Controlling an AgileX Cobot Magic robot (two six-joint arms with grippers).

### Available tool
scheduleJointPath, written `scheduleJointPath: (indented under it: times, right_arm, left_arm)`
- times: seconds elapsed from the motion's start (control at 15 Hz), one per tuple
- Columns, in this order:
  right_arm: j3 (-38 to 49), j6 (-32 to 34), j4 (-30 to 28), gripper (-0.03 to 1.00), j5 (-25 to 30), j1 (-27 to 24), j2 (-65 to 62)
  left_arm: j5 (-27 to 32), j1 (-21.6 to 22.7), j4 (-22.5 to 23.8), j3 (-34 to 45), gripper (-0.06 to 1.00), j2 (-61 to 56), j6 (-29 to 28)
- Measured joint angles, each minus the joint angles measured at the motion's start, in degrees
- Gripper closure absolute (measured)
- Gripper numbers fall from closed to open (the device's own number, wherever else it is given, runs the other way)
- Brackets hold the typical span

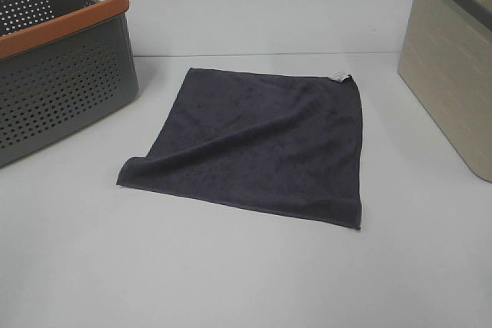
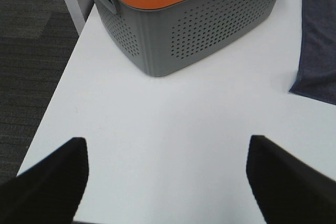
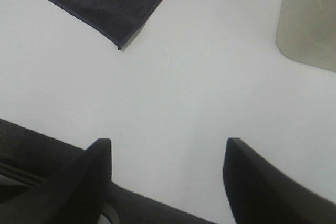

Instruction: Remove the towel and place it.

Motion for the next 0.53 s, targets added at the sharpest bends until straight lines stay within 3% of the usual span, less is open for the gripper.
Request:
scheduleJointPath:
  times: [0.53]
  right_arm:
    - [4.2, 0.1, 0.2, 0.35, -0.6, 0.0, -18.0]
  left_arm:
    - [-3.6, 0.0, -0.2, 6.5, 0.18, -7.4, 0.0]
